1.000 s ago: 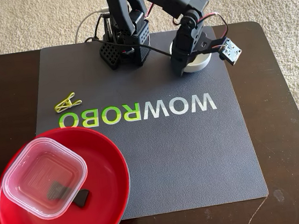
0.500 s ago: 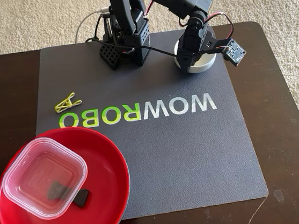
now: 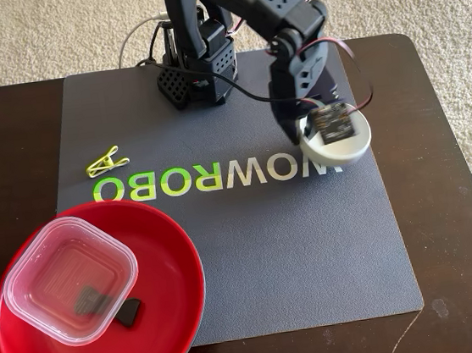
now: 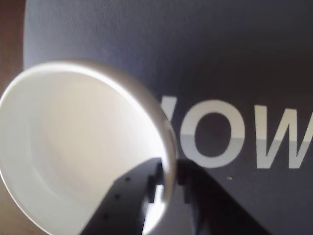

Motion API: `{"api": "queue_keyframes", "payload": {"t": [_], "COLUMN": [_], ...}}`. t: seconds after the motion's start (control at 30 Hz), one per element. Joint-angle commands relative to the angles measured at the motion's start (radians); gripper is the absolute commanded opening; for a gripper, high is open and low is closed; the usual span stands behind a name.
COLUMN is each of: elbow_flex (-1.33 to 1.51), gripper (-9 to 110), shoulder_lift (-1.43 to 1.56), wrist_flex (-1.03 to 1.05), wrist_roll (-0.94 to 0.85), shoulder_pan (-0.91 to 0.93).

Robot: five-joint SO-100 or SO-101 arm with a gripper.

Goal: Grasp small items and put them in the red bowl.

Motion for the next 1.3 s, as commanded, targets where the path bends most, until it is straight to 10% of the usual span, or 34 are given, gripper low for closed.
{"api": "queue_keyframes", "payload": {"t": [0.0, 0.83, 1.27], "elbow_flex": [-0.156, -0.784, -0.822], "gripper": [0, 0, 3], "shoulder_lift": [0.060, -0.233, -0.517], "wrist_flex": [0.020, 0.017, -0.058], "wrist_roll": [-0.092, -0.371, -0.354], "shoulder_pan": [0.094, 0.953, 1.063]}}
